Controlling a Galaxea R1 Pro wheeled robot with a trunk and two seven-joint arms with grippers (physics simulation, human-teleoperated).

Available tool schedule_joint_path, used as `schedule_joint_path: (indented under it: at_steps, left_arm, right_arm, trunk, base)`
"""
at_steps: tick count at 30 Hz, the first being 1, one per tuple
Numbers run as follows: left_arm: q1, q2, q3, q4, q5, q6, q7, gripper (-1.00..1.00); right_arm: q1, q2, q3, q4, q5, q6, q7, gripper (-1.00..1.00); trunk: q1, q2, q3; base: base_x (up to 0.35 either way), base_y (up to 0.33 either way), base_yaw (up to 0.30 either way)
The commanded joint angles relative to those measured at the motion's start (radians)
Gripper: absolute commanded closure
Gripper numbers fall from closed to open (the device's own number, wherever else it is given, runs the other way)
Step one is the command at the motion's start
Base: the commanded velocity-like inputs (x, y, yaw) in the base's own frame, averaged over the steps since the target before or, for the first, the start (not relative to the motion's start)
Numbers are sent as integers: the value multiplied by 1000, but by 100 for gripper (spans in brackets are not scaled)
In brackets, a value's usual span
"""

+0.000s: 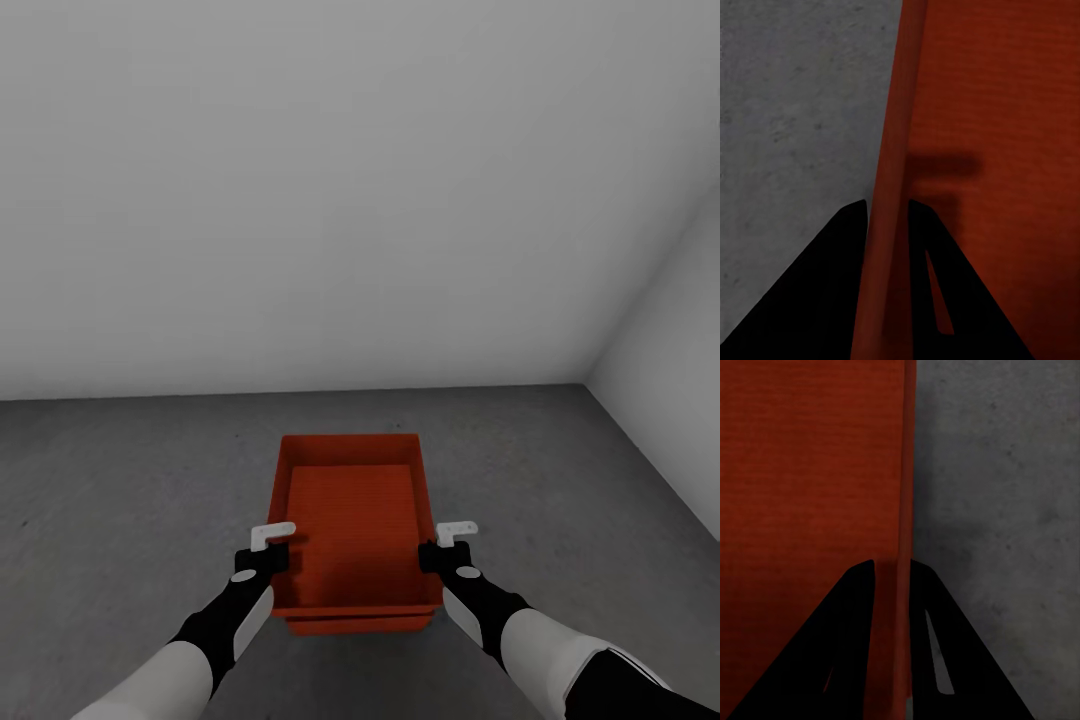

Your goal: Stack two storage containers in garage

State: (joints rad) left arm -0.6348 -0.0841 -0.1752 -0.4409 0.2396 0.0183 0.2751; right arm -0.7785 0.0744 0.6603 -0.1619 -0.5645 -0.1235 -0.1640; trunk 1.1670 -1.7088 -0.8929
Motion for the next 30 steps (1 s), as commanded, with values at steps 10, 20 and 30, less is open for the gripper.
schedule_joint_path:
  at_steps: [10,20,30]
  left_arm:
    - [0,-2,9,-4,-13,-17,12,100]
    - [0,-1,10,-4,-11,-17,12,100]
    - [0,-2,8,-4,-11,-17,12,100]
  right_arm:
    - [-1,1,-54,4,-29,-7,-2,100]
    - [-1,1,-54,4,-29,-7,-2,100]
    - [-1,1,-54,4,-29,-7,-2,100]
  trunk:
    - [0,0,-1]
    - [0,0,-1]
    - [0,0,-1]
  base:
    - [-1,0,0]
    - [0,0,0]
    - [0,-43,0]
